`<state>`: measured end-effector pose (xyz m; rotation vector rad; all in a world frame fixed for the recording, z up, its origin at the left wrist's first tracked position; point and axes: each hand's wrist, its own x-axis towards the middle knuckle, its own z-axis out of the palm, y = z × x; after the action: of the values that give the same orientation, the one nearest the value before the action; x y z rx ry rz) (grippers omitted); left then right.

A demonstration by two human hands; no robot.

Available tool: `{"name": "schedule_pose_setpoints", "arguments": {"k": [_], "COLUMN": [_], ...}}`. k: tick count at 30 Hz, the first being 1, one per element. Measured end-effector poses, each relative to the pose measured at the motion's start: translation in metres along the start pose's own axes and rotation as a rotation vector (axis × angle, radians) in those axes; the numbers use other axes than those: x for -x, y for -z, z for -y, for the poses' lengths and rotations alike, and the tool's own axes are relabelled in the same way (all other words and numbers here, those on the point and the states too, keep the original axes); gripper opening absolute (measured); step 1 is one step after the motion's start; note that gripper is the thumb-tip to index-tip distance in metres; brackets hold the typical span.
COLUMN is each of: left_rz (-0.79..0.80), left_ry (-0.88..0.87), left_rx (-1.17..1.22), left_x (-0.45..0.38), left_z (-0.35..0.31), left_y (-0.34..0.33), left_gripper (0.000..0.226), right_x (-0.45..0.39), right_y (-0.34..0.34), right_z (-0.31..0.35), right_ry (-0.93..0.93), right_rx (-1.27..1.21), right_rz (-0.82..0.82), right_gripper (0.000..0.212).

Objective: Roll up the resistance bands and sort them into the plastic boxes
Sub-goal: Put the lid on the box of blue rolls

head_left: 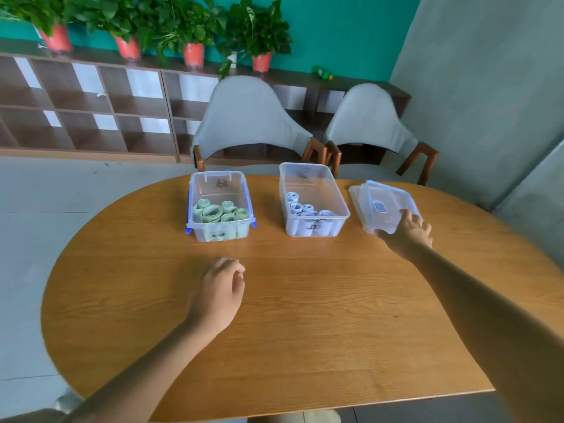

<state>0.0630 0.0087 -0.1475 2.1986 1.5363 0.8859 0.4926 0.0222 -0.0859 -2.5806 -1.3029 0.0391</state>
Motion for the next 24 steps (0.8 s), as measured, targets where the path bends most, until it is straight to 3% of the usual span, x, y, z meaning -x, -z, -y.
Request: {"name": "schedule_pose_setpoints", "arguments": {"k": [3, 9, 16, 24], "left_rz": [-0.033, -0.068, -0.075, -0.081], "left_ry": [-0.044, -0.079, -0.082, -0.080], "left_rx": [-0.030, -0.200, -0.236, -0.233], "left_x": [0.000, 0.007, 0.010, 0.010], "left_z": [-0.006, -0.008, -0.009, -0.008], "left_y": [-0.009, -0.022, -0.024, -0.024], "left_gripper": [0.014, 0.025, 0.025, 0.025], "right_x": [-0.014, -0.035, -0.031, -0.016], "right_y": [-0.010, -0.024, -0.042, -0.019], "right_z": [-0.019, -0.023, -0.017, -0.023], "right_ry": [-0.001, 0.103, 0.193, 0.290], "right_rx": [0.047, 0.072, 0.125, 0.254], "right_rz": [0.113, 0.162, -0.004, 0.022], "right_gripper": [0.103, 0.105, 0.064, 0.053]}}
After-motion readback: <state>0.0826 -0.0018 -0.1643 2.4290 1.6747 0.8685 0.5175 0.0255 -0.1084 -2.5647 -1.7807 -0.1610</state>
